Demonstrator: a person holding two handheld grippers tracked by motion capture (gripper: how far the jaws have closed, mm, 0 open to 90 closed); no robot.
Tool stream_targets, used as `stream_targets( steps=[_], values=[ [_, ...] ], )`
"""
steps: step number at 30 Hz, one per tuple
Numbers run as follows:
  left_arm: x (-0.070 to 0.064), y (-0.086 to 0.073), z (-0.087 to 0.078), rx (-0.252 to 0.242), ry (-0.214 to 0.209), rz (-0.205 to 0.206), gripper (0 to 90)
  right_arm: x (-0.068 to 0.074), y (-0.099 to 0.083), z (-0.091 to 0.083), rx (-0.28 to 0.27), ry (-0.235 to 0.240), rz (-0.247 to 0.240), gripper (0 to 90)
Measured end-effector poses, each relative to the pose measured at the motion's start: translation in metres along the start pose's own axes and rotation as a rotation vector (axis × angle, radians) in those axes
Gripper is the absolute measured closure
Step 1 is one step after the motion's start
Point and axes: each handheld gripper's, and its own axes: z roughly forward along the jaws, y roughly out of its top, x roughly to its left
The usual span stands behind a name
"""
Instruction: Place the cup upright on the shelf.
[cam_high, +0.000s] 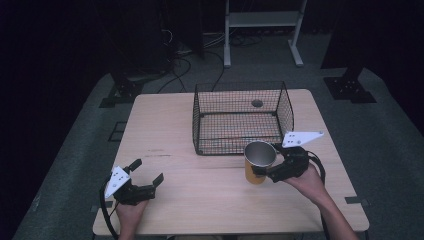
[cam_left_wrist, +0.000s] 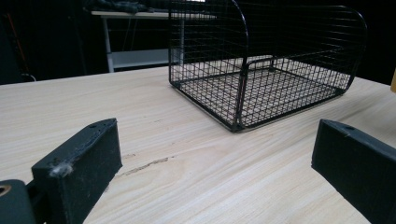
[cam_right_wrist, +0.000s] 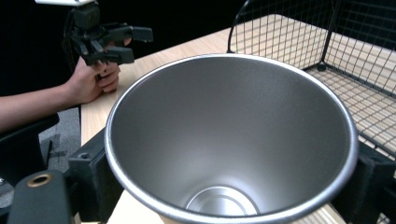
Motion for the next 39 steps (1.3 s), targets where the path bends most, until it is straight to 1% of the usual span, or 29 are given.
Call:
stream_targets(
  steps=[13, 15, 23, 39],
  values=[
    [0.0, 0.0, 0.0, -0.003, -0.001, -0.001, 0.8, -0.007, 0.025, -0.003, -0.018, 0.031, 0.006, 12.4],
    [0.0, 0.0, 0.0, -0.003, -0.002, -0.002, 0.8, -0.007, 0.03, -0.004, -0.019, 0.03, 0.003, 12.4],
    [0.0, 0.0, 0.0, -0.004, -0.002, -0.003, 0.8, -0.01, 0.045, -0.003, -0.004, 0.035, -0.014, 12.4],
    [0.0, 0.0, 0.0, -0.004, -0.003, -0.004, 0.8, -0.02, 0.066, 0.001, 0.007, 0.049, -0.012, 12.4]
  ],
)
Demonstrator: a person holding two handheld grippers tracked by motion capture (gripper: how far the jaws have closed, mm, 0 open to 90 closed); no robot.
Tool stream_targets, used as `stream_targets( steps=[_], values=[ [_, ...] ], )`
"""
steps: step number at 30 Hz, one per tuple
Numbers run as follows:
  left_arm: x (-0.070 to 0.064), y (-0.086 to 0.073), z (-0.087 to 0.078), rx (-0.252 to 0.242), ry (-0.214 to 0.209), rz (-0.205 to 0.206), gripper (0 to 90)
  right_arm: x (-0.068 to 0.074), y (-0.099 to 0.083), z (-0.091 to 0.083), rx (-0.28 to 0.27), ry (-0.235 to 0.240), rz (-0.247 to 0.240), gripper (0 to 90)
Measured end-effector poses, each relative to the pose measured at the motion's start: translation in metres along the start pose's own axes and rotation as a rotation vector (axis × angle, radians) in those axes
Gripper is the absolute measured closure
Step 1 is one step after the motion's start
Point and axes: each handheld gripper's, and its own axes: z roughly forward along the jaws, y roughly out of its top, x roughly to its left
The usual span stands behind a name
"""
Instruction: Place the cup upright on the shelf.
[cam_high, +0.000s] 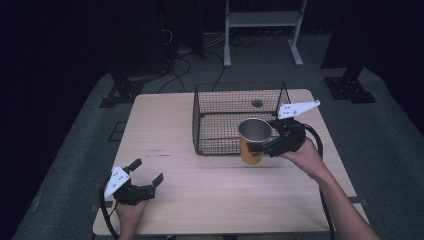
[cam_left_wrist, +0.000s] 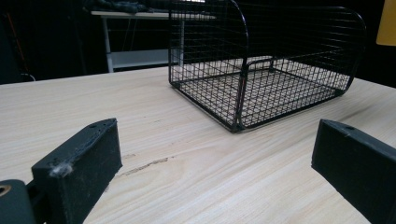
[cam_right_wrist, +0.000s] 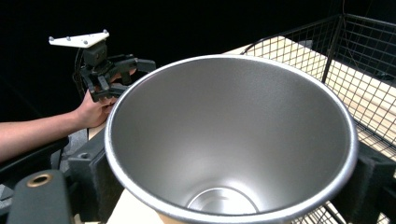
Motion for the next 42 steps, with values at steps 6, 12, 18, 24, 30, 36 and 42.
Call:
stream_targets(
  steps=[6, 12, 18, 24, 30, 36, 42],
  values=[
    [0.0, 0.0, 0.0, 0.0, -0.001, 0.0, 0.8, -0.004, 0.009, 0.001, -0.002, 0.007, -0.002, 12.4],
    [0.0, 0.0, 0.0, 0.0, -0.001, 0.0, 0.8, -0.008, 0.018, 0.004, 0.007, 0.005, -0.009, 12.4],
    [0.0, 0.0, 0.0, 0.0, -0.001, 0.0, 0.8, -0.012, 0.023, 0.006, 0.007, 0.006, -0.008, 12.4],
    [0.0, 0.0, 0.0, 0.001, -0.001, 0.001, 0.8, -0.019, 0.026, 0.009, 0.008, 0.002, 0.002, 12.4],
    [0.0, 0.0, 0.0, -0.001, -0.005, 0.0, 0.8, -0.025, 0.031, 0.012, 0.013, -0.005, 0.007, 12.4],
    [0.0, 0.0, 0.0, -0.001, -0.007, -0.002, 0.8, -0.031, 0.036, 0.015, 0.01, -0.007, 0.014, 12.3],
    [0.0, 0.0, 0.0, -0.001, -0.007, 0.0, 0.8, -0.038, 0.043, 0.018, 0.012, -0.017, 0.017, 12.4]
  ],
)
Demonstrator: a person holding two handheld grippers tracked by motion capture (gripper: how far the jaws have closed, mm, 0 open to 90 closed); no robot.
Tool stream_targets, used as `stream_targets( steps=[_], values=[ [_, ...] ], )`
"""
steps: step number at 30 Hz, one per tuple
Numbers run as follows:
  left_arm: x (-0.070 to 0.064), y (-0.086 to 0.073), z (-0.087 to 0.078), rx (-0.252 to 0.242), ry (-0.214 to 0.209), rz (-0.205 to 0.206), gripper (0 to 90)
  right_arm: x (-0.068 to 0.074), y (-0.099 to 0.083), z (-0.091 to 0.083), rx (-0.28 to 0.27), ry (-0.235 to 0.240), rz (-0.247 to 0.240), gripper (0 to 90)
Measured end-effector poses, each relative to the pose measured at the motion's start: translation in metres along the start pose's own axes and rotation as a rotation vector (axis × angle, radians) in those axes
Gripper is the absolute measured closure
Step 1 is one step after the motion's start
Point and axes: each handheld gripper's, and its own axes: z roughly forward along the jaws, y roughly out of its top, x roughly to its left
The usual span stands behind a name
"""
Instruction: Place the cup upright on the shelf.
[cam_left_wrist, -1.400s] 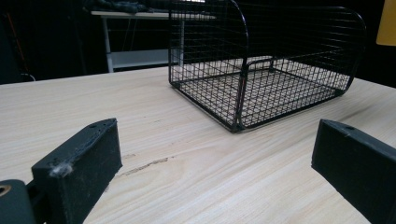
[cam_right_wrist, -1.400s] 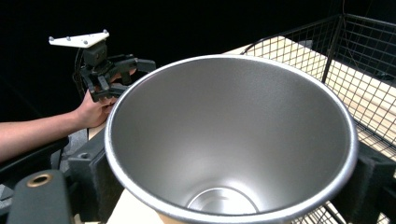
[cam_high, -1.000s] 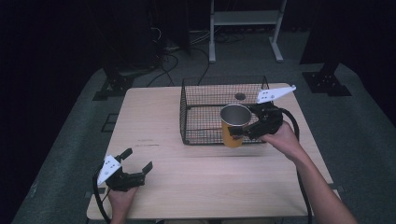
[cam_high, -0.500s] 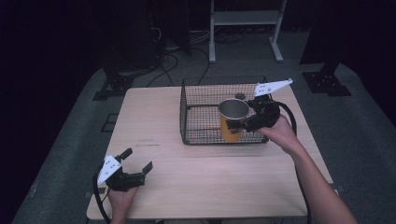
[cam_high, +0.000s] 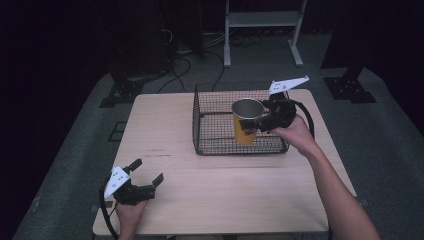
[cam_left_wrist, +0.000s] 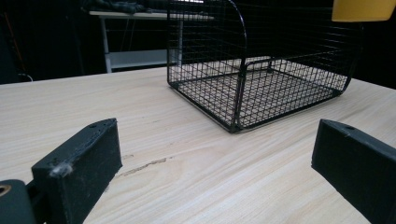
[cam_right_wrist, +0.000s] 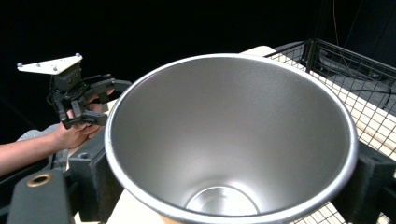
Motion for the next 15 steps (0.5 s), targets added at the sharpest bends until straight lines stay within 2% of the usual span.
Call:
stream_targets(
  steps=[15],
  values=[
    [0.0, 0.0, 0.0, -0.002, -0.001, 0.001, 0.8, -0.02, 0.008, 0.004, 0.004, -0.033, 0.023, 12.4]
  ],
)
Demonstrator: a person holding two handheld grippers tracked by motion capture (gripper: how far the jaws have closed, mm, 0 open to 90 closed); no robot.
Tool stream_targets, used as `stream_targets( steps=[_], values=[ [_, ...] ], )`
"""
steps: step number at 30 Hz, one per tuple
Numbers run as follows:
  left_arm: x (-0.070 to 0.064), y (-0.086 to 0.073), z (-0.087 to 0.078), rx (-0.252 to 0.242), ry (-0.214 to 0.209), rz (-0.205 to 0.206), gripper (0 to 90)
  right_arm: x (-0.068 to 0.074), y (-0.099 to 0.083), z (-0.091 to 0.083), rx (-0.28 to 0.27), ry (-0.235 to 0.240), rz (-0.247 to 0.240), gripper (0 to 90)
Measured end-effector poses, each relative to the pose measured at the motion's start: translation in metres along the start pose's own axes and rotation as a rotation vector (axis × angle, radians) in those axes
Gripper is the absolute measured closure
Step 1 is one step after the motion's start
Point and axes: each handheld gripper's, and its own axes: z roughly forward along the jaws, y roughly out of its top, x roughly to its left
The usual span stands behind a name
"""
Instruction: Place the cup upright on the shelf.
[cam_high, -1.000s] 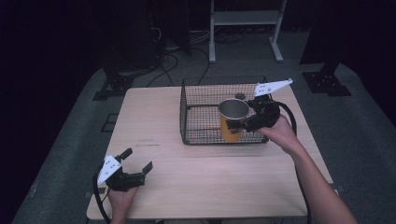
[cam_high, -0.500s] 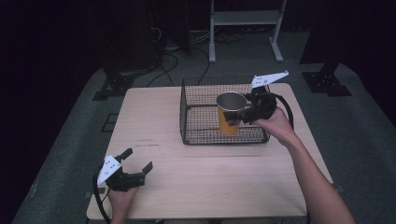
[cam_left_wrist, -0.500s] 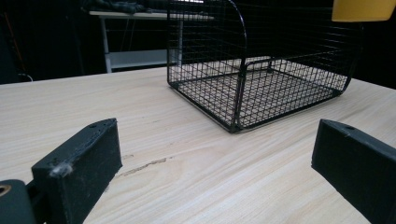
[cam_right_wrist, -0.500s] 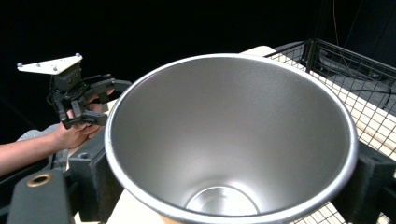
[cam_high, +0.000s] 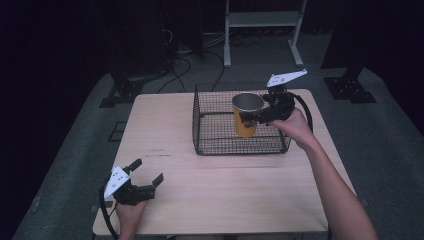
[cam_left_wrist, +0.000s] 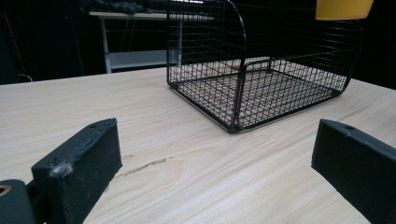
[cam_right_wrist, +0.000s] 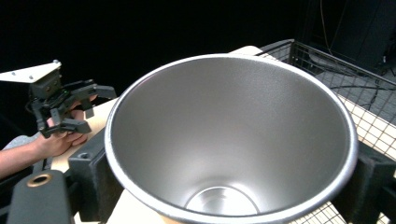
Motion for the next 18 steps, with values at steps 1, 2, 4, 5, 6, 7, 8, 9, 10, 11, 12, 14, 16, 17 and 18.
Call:
stream_targets(
  steps=[1, 2, 4, 5, 6, 7, 8, 9, 10, 11, 12, 14, 16, 17, 18],
  values=[
    [0.0, 0.0, 0.0, 0.0, -0.001, 0.0, 0.8, -0.001, 0.0, 0.0, -0.001, 0.0, 0.002, 12.4],
    [0.0, 0.0, 0.0, 0.0, -0.001, 0.0, 0.8, -0.001, 0.0, 0.0, -0.001, 0.0, 0.002, 12.4],
    [0.0, 0.0, 0.0, 0.0, 0.0, 0.001, 0.8, -0.005, -0.001, 0.002, 0.006, -0.008, 0.005, 12.4],
    [0.0, 0.0, 0.0, 0.0, -0.001, 0.0, 0.8, -0.007, -0.001, 0.003, 0.009, -0.006, 0.009, 12.3],
    [0.0, 0.0, 0.0, 0.0, 0.0, 0.001, 0.8, -0.008, -0.001, 0.004, 0.013, -0.006, 0.01, 12.4],
    [0.0, 0.0, 0.0, 0.0, 0.0, 0.0, 0.8, -0.009, 0.0, 0.005, 0.015, -0.008, 0.011, 12.4],
    [0.0, 0.0, 0.0, 0.0, 0.0, 0.0, 0.9, -0.009, 0.0, 0.005, 0.015, -0.008, 0.011, 12.4],
    [0.0, 0.0, 0.0, 0.001, -0.001, 0.0, 0.8, -0.011, 0.001, 0.006, 0.014, -0.01, 0.011, 12.4],
    [0.0, 0.0, 0.0, 0.0, -0.001, 0.0, 0.9, -0.012, 0.002, 0.007, 0.014, -0.008, 0.012, 12.4],
    [0.0, 0.0, 0.0, 0.0, -0.001, 0.0, 0.8, -0.013, 0.003, 0.008, 0.015, -0.008, 0.014, 12.4],
    [0.0, 0.0, 0.0, 0.0, -0.001, 0.0, 0.8, -0.014, 0.003, 0.01, 0.02, -0.011, 0.014, 12.4],
    [0.0, 0.0, 0.0, 0.0, -0.002, 0.001, 0.8, -0.017, 0.005, 0.013, 0.026, -0.016, 0.014, 12.3],
    [0.0, 0.0, 0.0, 0.0, -0.002, 0.001, 0.8, -0.019, 0.006, 0.015, 0.032, -0.018, 0.016, 12.4],
    [0.0, 0.0, 0.0, 0.0, -0.002, 0.001, 0.8, -0.019, 0.006, 0.015, 0.032, -0.018, 0.016, 12.4],
    [0.0, 0.0, 0.0, 0.0, -0.002, 0.001, 0.8, -0.02, 0.006, 0.017, 0.031, -0.02, 0.017, 12.4]
  ],
)
